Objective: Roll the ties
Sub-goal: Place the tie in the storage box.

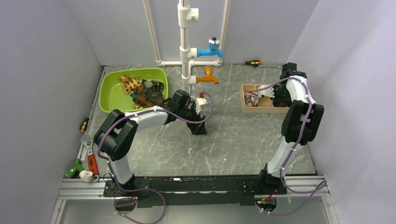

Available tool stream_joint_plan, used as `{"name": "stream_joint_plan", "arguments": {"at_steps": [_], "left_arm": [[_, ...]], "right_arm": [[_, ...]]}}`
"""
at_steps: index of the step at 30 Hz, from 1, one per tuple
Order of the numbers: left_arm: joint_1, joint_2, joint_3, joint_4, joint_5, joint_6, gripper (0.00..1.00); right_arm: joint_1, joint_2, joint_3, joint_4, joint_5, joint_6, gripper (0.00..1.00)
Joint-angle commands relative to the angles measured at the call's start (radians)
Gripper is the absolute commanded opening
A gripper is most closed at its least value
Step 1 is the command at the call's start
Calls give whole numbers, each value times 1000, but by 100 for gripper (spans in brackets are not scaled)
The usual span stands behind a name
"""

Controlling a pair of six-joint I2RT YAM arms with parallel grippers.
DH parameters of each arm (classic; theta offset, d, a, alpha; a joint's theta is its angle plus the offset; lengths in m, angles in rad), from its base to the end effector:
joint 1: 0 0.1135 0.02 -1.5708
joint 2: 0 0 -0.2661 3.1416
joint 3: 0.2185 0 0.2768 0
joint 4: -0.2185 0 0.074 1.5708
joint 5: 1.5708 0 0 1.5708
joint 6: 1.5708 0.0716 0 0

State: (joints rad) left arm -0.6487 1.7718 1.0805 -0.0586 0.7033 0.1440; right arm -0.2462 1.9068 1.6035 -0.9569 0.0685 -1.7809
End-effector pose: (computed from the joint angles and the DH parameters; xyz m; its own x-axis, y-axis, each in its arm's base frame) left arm 0.3017 -0.2868 0.1605 -0.4172 0.4537 -0.7874 0.9072 0.2594 -0.3312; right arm 0.4139 -0.1091 0.2028 -0.0651 -0.9897 0.1275 -0.9581 0.0262 -0.2853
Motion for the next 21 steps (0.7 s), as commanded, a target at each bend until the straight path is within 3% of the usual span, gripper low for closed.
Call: {"name": "stream_joint_plan", "arguments": {"at_steps": [1, 18, 20, 21], "left_arm": [[9, -7, 24, 3, 19, -19, 99], [26, 5, 30, -18, 30, -22, 99], [27, 6, 36, -28, 32, -18, 99], [28, 5, 37, -32, 29, -15, 100]], "right_arm": [[-7, 12, 29, 35, 20, -29, 0], [-4, 94, -28, 96, 16, -21, 0], [-4, 87, -31, 109, 19, -13, 9], [-3, 83, -29, 116, 22, -7, 20]]}}
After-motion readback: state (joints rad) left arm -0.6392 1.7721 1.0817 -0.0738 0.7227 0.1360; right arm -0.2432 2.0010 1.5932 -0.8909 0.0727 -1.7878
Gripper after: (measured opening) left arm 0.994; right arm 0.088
